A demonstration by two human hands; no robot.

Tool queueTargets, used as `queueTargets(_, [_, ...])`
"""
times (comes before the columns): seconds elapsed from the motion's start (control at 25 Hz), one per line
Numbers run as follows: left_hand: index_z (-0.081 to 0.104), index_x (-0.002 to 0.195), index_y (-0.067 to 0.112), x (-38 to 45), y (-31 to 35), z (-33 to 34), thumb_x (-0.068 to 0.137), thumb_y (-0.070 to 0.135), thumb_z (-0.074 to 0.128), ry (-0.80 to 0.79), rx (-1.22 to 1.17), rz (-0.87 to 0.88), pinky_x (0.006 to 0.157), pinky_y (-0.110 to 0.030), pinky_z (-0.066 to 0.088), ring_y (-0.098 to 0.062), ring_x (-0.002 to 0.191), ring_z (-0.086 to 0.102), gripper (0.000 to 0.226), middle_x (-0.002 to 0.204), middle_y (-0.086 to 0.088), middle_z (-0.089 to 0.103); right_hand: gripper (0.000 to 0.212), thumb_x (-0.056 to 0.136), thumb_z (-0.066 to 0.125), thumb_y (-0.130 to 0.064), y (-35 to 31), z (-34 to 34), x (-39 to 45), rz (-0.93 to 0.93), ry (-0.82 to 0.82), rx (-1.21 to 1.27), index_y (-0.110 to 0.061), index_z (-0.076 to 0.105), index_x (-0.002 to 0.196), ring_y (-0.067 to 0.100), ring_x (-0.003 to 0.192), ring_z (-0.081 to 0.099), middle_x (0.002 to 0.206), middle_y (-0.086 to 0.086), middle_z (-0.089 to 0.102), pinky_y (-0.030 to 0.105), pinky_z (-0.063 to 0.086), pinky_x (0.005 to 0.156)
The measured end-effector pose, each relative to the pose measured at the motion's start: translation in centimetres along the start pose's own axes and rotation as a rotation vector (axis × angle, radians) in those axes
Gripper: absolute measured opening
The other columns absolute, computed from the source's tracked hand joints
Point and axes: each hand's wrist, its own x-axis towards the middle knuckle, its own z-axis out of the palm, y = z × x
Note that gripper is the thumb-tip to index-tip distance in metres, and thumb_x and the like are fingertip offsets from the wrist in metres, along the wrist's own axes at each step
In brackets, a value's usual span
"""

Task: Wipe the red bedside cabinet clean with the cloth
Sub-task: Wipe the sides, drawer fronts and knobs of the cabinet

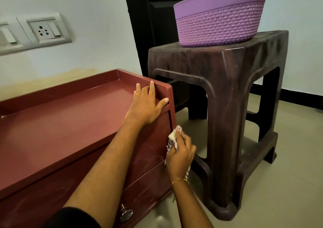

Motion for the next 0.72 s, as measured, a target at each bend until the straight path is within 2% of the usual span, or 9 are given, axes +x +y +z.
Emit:
queueTargets(0.12, [-0.003,0.148,0.009,0.0,0.0,-0.2,0.093,0.052,0.032,0.002,0.010,0.005,0.118,-0.044,0.001,-0.032,0.145,-0.009,0.078,0.156,-0.015,0.015,0.047,0.079,0.063,0.007,-1.9,-0.3,2.2,0.027,-0.013,0.058,-0.015,0.065,0.120,0.021,0.080,0.045,0.112,0.007,0.068,0.012,0.027,0.060])
queueTargets(0.2, [-0.001,0.148,0.009,0.0,0.0,0.0,0.093,0.053,0.033,0.016,0.025,0.006,0.118,-0.043,0.001,-0.033,0.145,-0.008,0.078,0.155,-0.015,0.017,0.045,0.082,0.061,0.004,-4.7,-0.3,4.1,-0.027,0.047,0.086,-0.015,0.062,0.124,0.015,0.089,0.039,0.118,0.006,0.065,0.016,0.032,0.067])
queueTargets(0.28, [-0.001,0.148,0.009,0.0,-0.1,0.0,0.093,0.053,0.033,0.021,0.031,0.002,0.118,-0.043,0.001,-0.032,0.145,-0.008,0.078,0.155,-0.015,0.018,0.050,0.081,0.061,0.004,-5.7,0.0,3.6,-0.064,0.093,0.088,-0.015,0.058,0.127,0.014,0.090,0.038,0.122,0.006,0.063,0.022,0.036,0.070])
queueTargets(0.4, [-0.001,0.148,0.009,0.0,0.0,0.1,0.093,0.053,0.032,0.010,0.042,-0.004,0.118,-0.043,0.001,-0.032,0.145,-0.008,0.078,0.155,-0.015,0.017,0.065,0.076,0.064,0.009,-1.3,-0.2,-0.6,0.061,-0.080,-0.019,-0.018,0.051,0.134,0.025,0.088,0.049,0.127,0.011,0.059,0.030,0.042,0.066])
queueTargets(0.48, [-0.001,0.148,0.009,-0.1,0.1,0.0,0.093,0.053,0.032,0.009,0.052,-0.006,0.118,-0.043,0.001,-0.032,0.145,-0.007,0.078,0.155,-0.015,0.018,0.065,0.082,0.058,0.006,1.6,-1.1,-2.6,0.208,-0.252,-0.132,-0.019,0.042,0.140,0.034,0.097,0.050,0.132,0.011,0.054,0.037,0.043,0.074])
queueTargets(0.52, [-0.001,0.148,0.009,-0.1,0.1,0.0,0.093,0.053,0.032,0.010,0.051,-0.006,0.118,-0.043,0.001,-0.032,0.145,-0.007,0.078,0.155,-0.015,0.019,0.062,0.086,0.054,0.003,1.9,-1.2,-2.4,0.277,-0.308,-0.140,-0.020,0.038,0.142,0.033,0.102,0.047,0.133,0.010,0.051,0.035,0.041,0.077])
queueTargets(0.64, [-0.001,0.148,0.009,-0.1,0.0,0.0,0.092,0.054,0.032,0.013,0.048,-0.006,0.118,-0.043,0.001,-0.032,0.145,-0.006,0.079,0.153,-0.016,0.022,0.055,0.091,0.050,0.002,-1.1,-0.6,0.2,0.295,-0.223,0.035,-0.020,0.041,0.140,0.027,0.105,0.045,0.131,0.007,0.051,0.022,0.030,0.075])
queueTargets(0.72, [0.000,0.148,0.009,-0.1,-0.2,0.1,0.092,0.054,0.032,0.019,0.056,-0.007,0.118,-0.044,0.002,-0.033,0.145,-0.005,0.079,0.153,-0.017,0.023,0.055,0.088,0.053,0.005,-2.9,-0.1,0.6,0.238,-0.128,0.099,-0.018,0.046,0.138,0.020,0.099,0.042,0.131,0.006,0.052,0.020,0.031,0.077])
